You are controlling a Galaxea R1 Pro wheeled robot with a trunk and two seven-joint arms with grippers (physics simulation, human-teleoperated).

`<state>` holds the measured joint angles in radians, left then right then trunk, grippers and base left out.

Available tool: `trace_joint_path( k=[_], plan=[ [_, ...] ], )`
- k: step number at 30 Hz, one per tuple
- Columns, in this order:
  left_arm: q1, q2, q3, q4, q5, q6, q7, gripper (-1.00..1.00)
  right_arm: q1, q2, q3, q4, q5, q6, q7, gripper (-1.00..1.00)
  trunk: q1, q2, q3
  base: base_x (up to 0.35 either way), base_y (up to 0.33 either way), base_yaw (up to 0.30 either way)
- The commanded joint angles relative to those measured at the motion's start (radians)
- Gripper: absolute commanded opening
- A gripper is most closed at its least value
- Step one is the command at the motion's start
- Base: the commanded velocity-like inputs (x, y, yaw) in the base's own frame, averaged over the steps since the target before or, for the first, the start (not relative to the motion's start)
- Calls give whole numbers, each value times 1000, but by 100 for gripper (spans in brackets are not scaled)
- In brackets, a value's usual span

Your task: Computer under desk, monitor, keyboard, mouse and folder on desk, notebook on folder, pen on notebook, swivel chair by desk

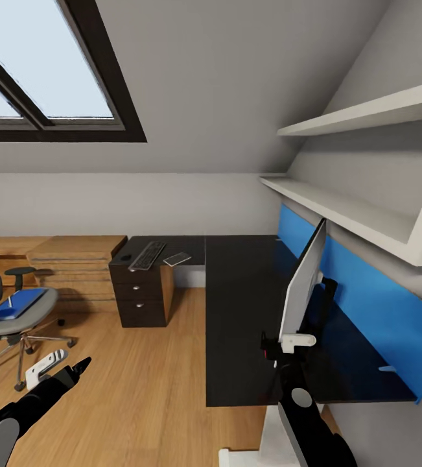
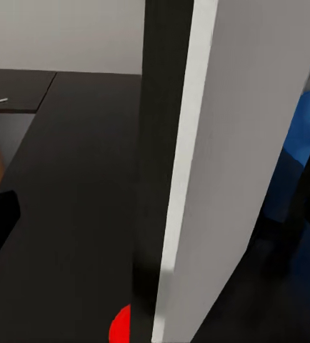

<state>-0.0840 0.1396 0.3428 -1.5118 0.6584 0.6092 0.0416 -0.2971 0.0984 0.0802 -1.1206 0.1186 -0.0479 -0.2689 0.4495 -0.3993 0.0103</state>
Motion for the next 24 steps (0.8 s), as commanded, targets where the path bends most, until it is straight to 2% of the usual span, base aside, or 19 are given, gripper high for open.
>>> trace_joint_path(
  k=[1, 6, 14, 24],
  plan=[
    [0, 0, 1, -1, 10, 6, 4, 100, 0, 0, 0, 1, 9, 1, -7, 100, 0, -1, 0, 47, 1, 0],
    [0, 0, 1, -1, 10, 7, 4, 100, 0, 0, -13, 1, 8, 2, -8, 100, 0, -1, 0, 25, 0, 0],
    [0, 0, 1, -1, 10, 7, 4, 100, 0, 1, -66, 10, 6, 5, -7, 100, 0, -1, 0, 6, 0, 0],
    [0, 0, 1, -1, 10, 7, 4, 100, 0, 1, -97, 16, 4, 5, -7, 100, 0, -1, 0, 0, -24, 0]
  ],
)
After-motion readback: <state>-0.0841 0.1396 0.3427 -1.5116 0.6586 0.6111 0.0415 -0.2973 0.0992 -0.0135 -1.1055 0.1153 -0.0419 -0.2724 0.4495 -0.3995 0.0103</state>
